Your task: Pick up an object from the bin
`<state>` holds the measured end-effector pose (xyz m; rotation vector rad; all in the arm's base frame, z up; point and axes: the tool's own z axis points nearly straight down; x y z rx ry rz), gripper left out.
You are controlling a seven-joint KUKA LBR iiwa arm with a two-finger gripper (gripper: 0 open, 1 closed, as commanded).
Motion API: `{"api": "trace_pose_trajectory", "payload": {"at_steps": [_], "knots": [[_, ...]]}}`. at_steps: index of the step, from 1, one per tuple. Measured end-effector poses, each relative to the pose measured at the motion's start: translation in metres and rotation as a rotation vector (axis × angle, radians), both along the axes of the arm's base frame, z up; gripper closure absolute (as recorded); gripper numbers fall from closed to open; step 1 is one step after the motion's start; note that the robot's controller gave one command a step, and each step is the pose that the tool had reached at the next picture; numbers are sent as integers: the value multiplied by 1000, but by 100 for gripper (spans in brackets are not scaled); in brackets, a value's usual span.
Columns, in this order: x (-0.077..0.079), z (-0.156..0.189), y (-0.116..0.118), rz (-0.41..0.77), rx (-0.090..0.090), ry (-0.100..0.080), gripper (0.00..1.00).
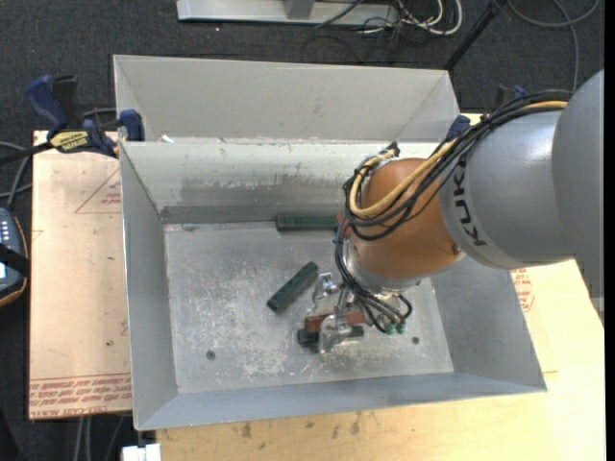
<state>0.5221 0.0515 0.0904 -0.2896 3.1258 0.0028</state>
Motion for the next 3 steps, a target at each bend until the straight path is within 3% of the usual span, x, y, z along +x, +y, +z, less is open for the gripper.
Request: {"api": "trace_pose_trajectory", "payload": {"at_steps": [3], "knots": [[-2,22,0,-1,-1,9,100]]}}
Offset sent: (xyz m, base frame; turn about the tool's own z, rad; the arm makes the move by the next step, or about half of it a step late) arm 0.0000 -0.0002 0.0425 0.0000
